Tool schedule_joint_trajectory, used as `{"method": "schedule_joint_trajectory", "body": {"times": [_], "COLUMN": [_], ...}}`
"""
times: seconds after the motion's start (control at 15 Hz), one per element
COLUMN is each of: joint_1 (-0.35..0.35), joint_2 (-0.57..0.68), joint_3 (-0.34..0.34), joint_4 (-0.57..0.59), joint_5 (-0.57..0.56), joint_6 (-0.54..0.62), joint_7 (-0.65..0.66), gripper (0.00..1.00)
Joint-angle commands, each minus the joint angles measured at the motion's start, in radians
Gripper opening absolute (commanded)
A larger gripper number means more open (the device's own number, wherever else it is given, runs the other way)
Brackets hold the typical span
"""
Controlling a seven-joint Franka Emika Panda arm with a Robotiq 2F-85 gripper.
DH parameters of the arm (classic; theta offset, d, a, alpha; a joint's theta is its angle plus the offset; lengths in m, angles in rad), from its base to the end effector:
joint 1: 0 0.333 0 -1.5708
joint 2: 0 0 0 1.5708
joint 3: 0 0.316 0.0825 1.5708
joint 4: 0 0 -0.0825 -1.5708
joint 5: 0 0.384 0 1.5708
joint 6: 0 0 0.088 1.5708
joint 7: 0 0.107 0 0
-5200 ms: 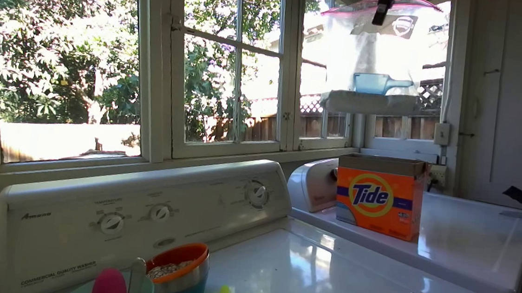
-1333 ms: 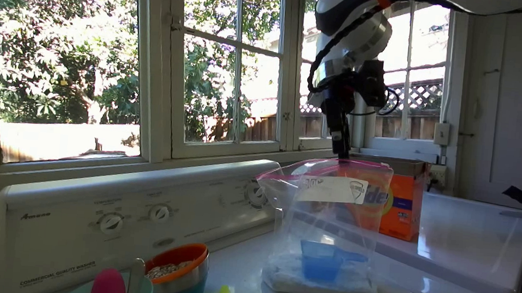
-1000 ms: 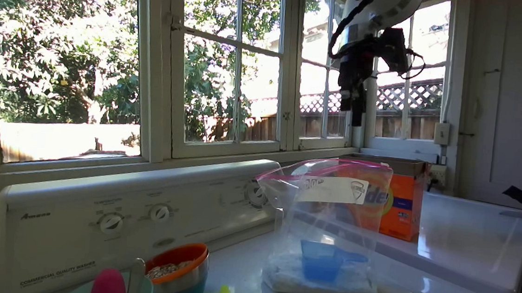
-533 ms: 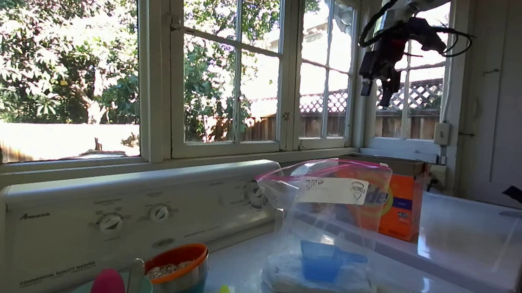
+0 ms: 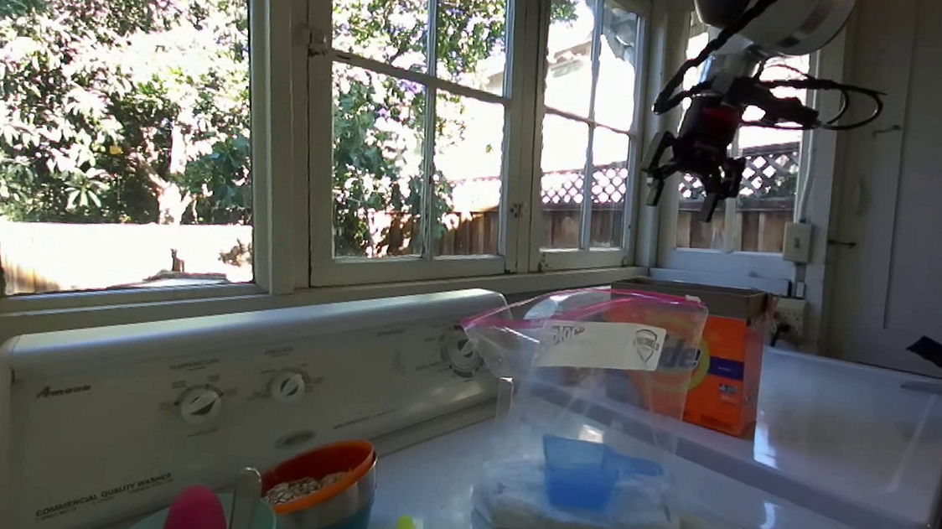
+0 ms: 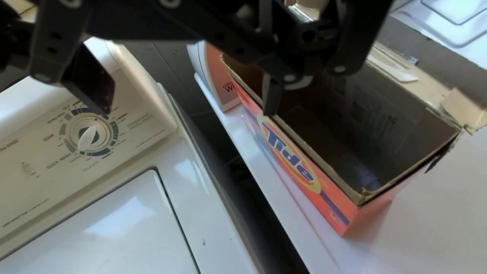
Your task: Remove the clear plastic from the orange box then close the box.
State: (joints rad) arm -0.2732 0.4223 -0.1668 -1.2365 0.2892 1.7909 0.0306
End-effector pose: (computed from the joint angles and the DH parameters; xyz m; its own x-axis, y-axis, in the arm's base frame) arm 0.6491 -0.2515 0.5464 0.8661 -0.4840 0.1250 -0.4510 -0.8644 -0.2223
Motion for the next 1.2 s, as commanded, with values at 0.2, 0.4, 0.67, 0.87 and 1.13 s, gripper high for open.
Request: {"method": "schedule_joint_trajectory", "body": {"times": [0.2,0.4,0.67,0.87,1.13], "joint_1": [0.058,0.075,0.068,0.063,0.049], "joint_2": [-0.187,-0.255,-0.211,-0.231,-0.285], "joint_3": [-0.004,0.004,0.005,0.01,-0.017], "joint_4": [-0.385,-0.525,-0.462,-0.484,-0.602], "joint_5": [0.093,0.09,0.08,0.107,0.115], "joint_6": [0.331,0.457,0.423,0.426,0.538], "joint_7": [0.166,0.263,0.243,0.208,0.244], "gripper": [1.0,1.0,1.0,1.0,1.0]}}
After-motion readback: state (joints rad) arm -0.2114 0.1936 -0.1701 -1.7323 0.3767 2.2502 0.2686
